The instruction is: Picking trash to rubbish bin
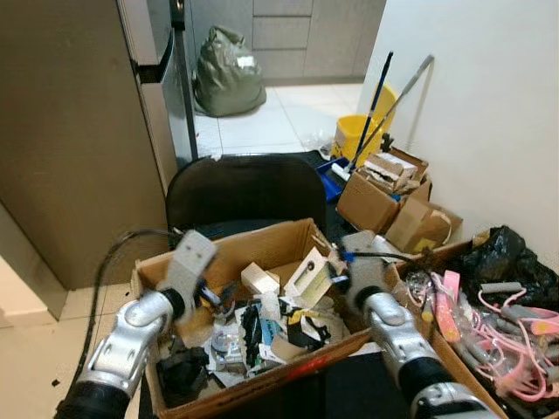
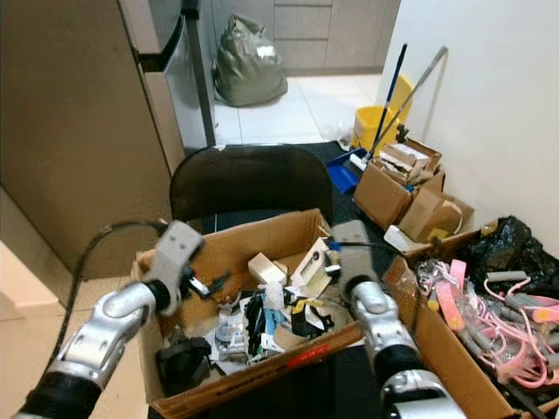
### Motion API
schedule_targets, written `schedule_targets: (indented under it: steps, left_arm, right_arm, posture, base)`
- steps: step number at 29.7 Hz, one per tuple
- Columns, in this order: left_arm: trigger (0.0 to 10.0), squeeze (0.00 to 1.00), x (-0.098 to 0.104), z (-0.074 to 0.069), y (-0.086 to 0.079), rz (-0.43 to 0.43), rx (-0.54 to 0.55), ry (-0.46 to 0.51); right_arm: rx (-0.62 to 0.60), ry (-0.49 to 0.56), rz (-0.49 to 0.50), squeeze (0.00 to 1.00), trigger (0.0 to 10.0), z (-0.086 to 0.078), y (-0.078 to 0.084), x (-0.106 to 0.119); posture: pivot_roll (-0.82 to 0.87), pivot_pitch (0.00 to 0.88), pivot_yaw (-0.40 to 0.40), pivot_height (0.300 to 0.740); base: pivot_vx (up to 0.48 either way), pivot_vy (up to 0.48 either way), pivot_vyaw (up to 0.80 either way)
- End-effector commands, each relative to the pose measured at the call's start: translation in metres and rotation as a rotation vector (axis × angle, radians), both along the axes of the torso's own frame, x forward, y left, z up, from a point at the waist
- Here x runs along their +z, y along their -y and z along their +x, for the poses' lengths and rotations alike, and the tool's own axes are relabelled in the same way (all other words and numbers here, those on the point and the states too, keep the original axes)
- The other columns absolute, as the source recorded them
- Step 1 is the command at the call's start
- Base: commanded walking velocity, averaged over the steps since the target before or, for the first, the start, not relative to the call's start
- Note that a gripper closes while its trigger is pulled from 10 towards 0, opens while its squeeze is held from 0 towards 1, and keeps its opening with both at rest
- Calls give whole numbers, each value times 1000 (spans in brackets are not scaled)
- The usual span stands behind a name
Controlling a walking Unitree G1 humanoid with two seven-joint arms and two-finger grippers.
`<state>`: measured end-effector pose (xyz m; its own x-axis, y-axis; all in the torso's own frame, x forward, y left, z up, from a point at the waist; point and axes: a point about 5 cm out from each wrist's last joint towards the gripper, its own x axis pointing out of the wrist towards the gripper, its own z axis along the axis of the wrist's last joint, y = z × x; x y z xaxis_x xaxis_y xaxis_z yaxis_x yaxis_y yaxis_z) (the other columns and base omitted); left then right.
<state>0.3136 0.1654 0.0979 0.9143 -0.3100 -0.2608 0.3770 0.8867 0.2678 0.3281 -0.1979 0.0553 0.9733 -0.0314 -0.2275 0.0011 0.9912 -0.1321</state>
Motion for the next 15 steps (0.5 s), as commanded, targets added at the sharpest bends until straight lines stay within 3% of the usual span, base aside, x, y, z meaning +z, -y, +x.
schedule_targets:
  steps: [1, 5, 11, 15]
  left_arm:
    - [10000, 0, -4, 0, 0, 52, 31, 23]
    - [10000, 0, -2, -1, 14, -30, 21, 45]
    - [10000, 0, -5, -2, 29, 32, -40, 51]
    - [10000, 0, -3, 2, 33, 24, -25, 97]
  right_arm:
    - [-69, -49, 14, 0, 10000, -9, 10, -12]
    - [-148, -2, 104, 0, 10000, -17, 22, -13]
    - [-153, 35, 108, 0, 10000, -20, 21, -11]
    - [-170, 30, 122, 0, 10000, -20, 16, -11]
  posture:
    - [-48, 46, -34, 740]
    - [-63, 41, -25, 740]
    - [-69, 40, -23, 740]
    - [-68, 42, -24, 740]
  base:
    - [0, 0, 0]
    - [0, 0, -156]
    - [0, 0, -771]
    - [0, 0, -800]
